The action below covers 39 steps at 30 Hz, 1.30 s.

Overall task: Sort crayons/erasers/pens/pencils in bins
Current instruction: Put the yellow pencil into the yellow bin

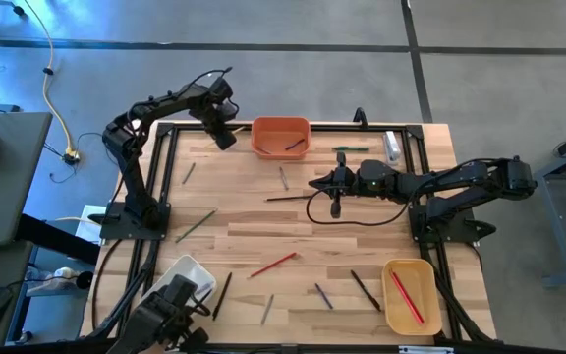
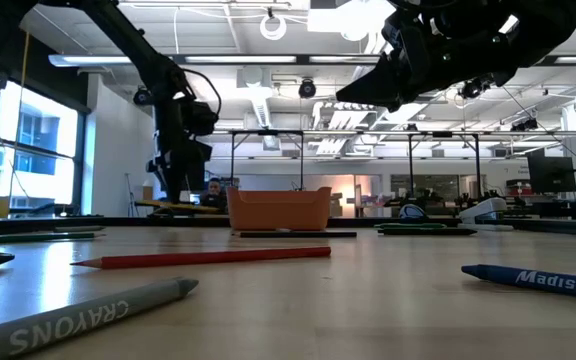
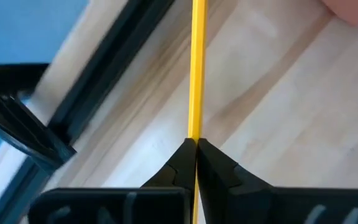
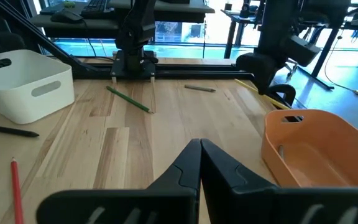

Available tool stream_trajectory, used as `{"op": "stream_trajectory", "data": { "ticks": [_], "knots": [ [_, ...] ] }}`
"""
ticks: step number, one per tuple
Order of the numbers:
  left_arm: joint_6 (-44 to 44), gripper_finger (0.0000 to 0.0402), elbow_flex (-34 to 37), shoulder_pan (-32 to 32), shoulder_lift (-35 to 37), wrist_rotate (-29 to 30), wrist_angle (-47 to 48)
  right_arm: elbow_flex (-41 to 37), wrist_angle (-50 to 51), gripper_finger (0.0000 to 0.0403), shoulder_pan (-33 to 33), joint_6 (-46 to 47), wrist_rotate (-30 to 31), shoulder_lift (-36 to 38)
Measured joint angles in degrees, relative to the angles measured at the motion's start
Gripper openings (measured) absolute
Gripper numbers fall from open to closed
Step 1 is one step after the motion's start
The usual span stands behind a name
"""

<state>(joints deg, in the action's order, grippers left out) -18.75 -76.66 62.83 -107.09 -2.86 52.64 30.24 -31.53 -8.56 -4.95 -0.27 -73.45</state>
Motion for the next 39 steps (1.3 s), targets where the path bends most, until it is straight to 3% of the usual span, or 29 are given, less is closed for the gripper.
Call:
{"op": "stream_trajectory", "data": {
  "ticks": [5, 26, 39],
  "knots": [
    [0.1, 0.0000, 1.5, -0.3, 0.0, -2.4, 0.3, 0.0, 0.0, 0.0000, 0.0, 0.0, 0.0, 0.0],
    [0.1, 0.0000, -0.6, -3.2, 0.6, -0.9, 5.0, 0.0, 0.0, 0.0000, 0.0, 0.0, 0.0, 0.0],
    [0.0, 0.0000, -0.6, -9.7, 8.3, -1.0, 10.1, 0.0, 1.4, 0.0000, 0.0, 0.0, 0.0, 0.0]
  ]
}}
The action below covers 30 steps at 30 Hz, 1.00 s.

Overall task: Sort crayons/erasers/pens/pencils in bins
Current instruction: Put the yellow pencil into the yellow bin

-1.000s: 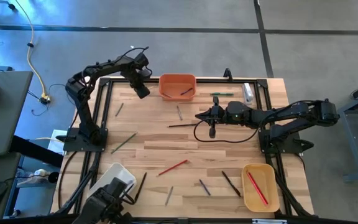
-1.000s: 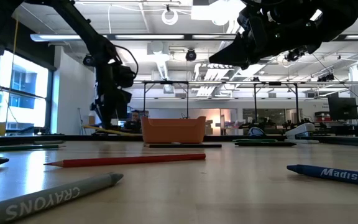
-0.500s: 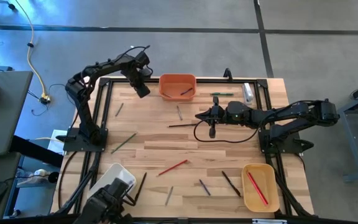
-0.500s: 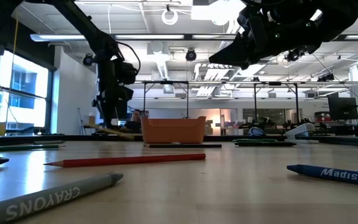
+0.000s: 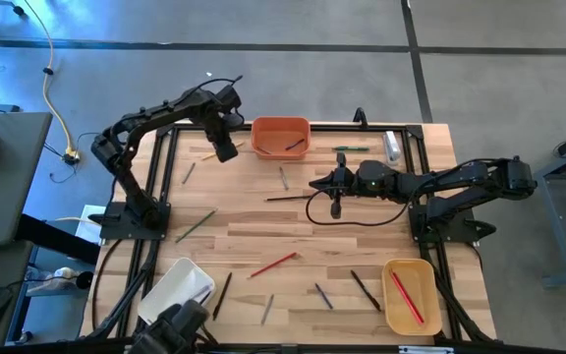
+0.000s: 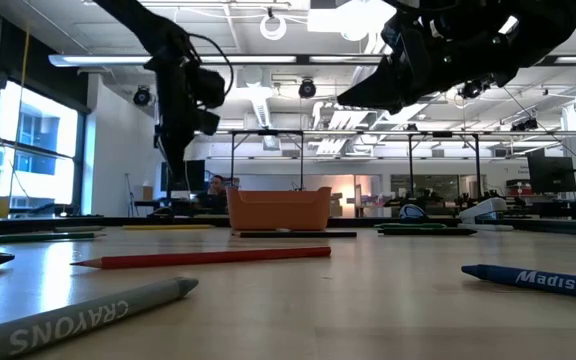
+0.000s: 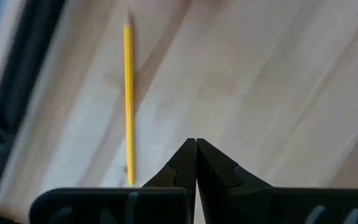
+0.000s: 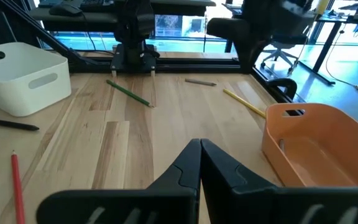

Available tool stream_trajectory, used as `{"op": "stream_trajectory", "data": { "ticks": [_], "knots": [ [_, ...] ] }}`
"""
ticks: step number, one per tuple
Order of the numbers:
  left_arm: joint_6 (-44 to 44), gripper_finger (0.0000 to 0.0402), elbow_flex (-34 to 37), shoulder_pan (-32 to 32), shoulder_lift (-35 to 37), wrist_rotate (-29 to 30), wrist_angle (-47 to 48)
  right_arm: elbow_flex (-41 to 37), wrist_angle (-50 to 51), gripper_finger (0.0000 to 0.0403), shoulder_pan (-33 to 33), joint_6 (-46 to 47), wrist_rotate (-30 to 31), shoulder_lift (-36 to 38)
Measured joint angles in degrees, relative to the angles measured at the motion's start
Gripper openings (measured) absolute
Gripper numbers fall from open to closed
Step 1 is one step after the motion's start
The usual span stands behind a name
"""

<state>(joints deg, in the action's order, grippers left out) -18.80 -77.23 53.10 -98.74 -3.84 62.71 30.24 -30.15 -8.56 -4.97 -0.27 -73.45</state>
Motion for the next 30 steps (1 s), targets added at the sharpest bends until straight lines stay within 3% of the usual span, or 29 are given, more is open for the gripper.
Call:
{"op": "stream_trajectory", "data": {
  "ticks": [4, 13, 18, 24, 30],
  "knots": [
    [-1.9, 0.0000, -0.2, 0.5, -0.4, 1.4, -4.1, 0.0, -0.1, 0.0000, 0.0, -0.2, 0.0, 0.0],
    [-5.4, 0.0010, -8.3, 2.1, -12.5, 3.0, -5.5, 0.0, -0.1, 0.0000, 0.0, -0.4, 0.0, 0.0],
    [-5.0, 0.0056, -13.1, 2.2, -17.3, 3.0, -5.4, 0.0, -0.1, 0.0000, 0.0, -0.4, 0.0, 0.0],
    [-4.8, 0.0121, -14.2, 2.4, -20.7, 3.0, -5.1, 0.0, 0.0, 0.0000, 0.0, -0.4, 0.0, 0.0],
    [-4.8, 0.0149, -14.2, 2.4, -22.3, 2.9, -5.6, 0.0, 0.0, 0.0000, 0.0, -0.5, 0.0, 0.0]
  ]
}}
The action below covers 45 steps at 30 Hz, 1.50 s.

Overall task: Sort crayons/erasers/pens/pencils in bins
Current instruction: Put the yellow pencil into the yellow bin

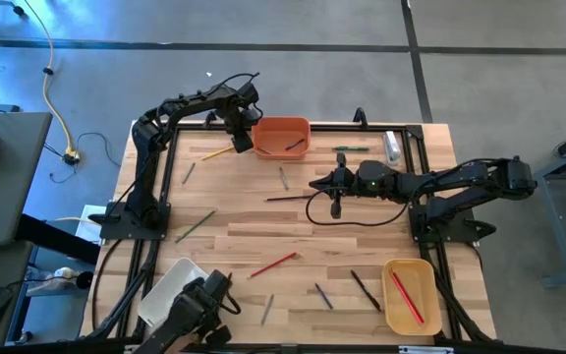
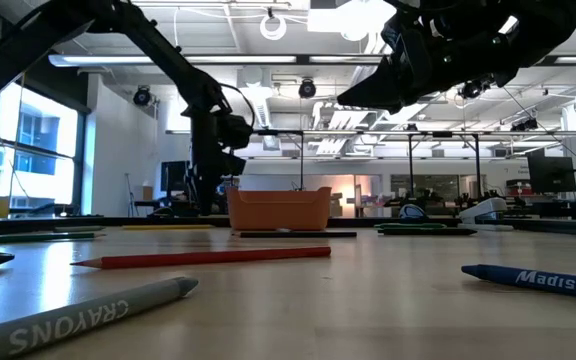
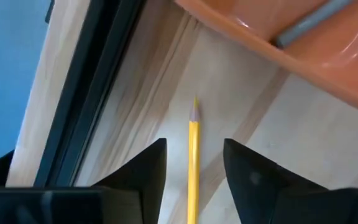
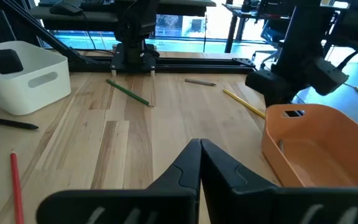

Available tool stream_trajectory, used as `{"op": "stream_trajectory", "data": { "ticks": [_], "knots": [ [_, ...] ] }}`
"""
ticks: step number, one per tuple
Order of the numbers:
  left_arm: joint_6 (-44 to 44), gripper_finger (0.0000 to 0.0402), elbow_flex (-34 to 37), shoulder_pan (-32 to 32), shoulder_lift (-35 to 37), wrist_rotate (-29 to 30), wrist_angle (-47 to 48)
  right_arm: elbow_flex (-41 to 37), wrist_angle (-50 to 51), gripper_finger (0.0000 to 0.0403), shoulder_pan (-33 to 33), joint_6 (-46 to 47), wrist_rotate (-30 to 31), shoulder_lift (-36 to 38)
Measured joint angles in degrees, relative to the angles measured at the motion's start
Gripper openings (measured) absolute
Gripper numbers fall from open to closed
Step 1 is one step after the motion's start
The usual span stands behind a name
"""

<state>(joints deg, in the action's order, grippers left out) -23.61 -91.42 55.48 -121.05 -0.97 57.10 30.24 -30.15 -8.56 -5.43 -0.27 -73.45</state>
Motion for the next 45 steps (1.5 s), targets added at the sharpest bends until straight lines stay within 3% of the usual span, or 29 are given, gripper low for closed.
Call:
{"op": "stream_trajectory", "data": {
  "ticks": [18, 28, 32, 35, 39, 45],
  "knots": [
    [-0.6, 0.0112, 0.1, 0.4, -0.9, 0.3, 0.6, 0.0, 0.0, 0.0000, 0.0, -0.1, 0.0, 0.0],
    [2.3, 0.0118, 0.1, 0.1, 5.9, -0.2, 4.1, 0.0, 0.9, 0.0000, 0.0, -0.7, 0.0, 0.0],
    [3.3, 0.0093, 1.9, -1.5, 12.4, -0.3, 4.2, 0.0, 1.4, 0.0000, 0.0, -0.7, 0.0, 0.0],
    [3.4, 0.0055, 8.1, -2.1, 17.5, -0.3, 4.4, 0.0, 2.1, 0.0000, 0.0, -0.9, 0.0, 0.0],
    [2.1, 0.0008, 22.0, -1.6, 24.8, 0.2, 1.8, 0.0, 2.8, 0.0000, 0.0, -1.0, 0.0, 0.0],
    [4.8, 0.0006, 39.9, 2.8, 36.3, 0.4, -11.0, 0.0, 3.3, 0.0000, 0.1, -2.2, 0.0, 0.0]
  ]
}}
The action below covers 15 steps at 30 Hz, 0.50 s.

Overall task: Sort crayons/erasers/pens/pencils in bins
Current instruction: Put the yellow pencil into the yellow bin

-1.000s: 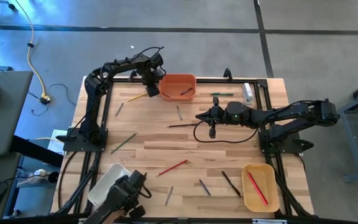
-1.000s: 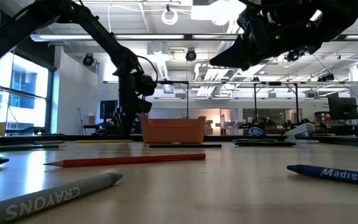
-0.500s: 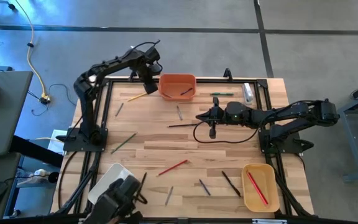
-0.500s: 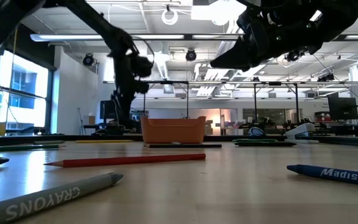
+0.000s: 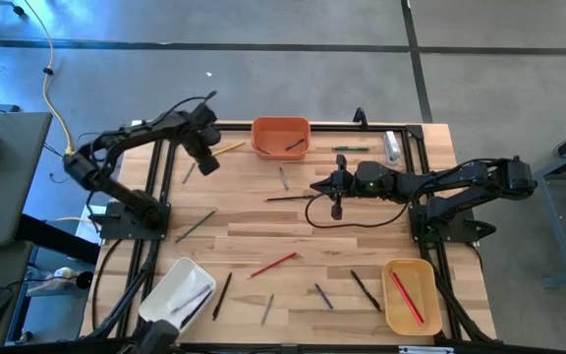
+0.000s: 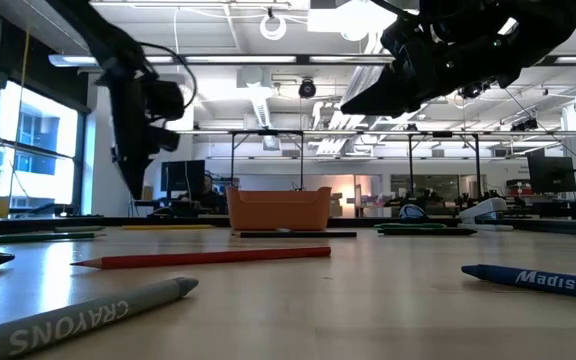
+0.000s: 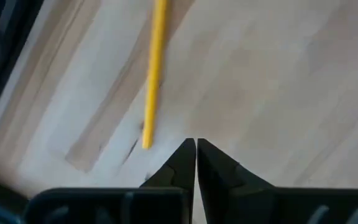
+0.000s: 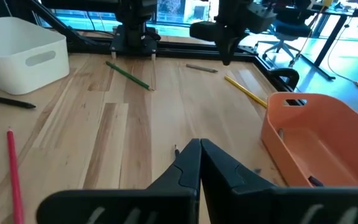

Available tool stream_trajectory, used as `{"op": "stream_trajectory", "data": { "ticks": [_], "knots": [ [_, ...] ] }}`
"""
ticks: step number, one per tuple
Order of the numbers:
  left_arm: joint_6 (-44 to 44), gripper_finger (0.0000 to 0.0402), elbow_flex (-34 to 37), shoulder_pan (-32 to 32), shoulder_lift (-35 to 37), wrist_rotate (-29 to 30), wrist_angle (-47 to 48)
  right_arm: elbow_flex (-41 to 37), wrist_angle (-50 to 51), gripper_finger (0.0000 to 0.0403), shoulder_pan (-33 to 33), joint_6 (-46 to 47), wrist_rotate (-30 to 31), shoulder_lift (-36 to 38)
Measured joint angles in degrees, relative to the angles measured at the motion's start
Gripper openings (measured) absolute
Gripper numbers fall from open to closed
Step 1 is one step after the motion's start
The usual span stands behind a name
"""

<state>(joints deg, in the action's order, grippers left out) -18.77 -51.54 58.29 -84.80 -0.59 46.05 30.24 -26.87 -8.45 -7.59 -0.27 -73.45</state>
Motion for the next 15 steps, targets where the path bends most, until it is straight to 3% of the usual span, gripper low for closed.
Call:
{"op": "stream_trajectory", "data": {
  "ticks": [3, 6, 15],
  "knots": [
    [2.4, 0.0002, 1.7, 1.5, 1.6, 0.2, -2.1, 0.0, -0.5, 0.0000, 0.0, -0.4, 0.0, 0.0],
    [3.3, 0.0001, -1.1, 2.0, 0.9, 2.7, -3.4, 0.0, -0.9, 0.0000, 0.0, -0.4, 0.0, 0.0],
    [5.7, 0.0000, -25.1, 1.1, -18.2, 6.0, 13.8, 0.0, -1.7, 0.0000, 0.0, 0.0, 0.0, 0.0]
  ]
}}
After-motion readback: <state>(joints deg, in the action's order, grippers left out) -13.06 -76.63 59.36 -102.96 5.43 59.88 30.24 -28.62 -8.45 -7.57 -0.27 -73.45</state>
